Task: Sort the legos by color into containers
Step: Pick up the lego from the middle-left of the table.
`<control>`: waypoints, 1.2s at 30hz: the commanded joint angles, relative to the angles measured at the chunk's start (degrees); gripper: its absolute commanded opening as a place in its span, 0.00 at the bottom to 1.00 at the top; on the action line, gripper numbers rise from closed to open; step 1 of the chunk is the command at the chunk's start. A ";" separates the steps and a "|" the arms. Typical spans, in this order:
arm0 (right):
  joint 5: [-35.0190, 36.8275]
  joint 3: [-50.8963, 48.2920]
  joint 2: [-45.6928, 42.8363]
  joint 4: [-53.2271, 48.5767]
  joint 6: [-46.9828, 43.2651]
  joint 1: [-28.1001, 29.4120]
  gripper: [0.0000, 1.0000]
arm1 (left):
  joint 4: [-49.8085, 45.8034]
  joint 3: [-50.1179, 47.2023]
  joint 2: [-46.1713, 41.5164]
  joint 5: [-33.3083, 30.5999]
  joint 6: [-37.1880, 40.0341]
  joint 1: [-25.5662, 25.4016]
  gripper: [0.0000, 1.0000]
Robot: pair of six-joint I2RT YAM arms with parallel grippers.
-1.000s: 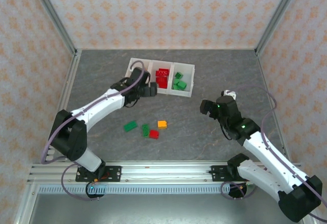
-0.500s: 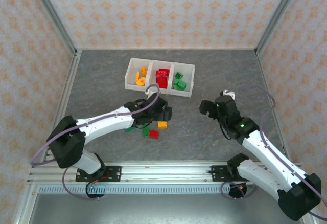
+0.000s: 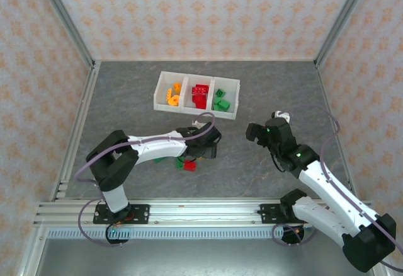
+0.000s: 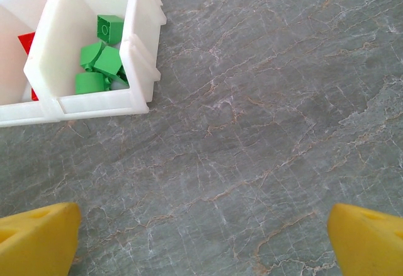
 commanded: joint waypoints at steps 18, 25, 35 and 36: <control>0.34 -0.49 -0.09 0.84 -0.57 0.00 1.00 | -5.79 3.67 3.32 -1.47 1.21 -0.30 0.74; 0.32 -0.46 -0.07 0.75 -0.52 0.05 1.00 | -6.82 3.22 3.53 -2.77 2.73 -0.32 0.60; 0.59 -0.48 0.09 0.66 -0.49 0.05 1.00 | -6.14 2.96 3.73 -4.92 2.14 -0.37 0.40; 0.61 -0.50 0.08 0.66 -0.46 0.03 1.00 | -6.12 2.97 3.14 -5.71 2.14 -0.40 0.39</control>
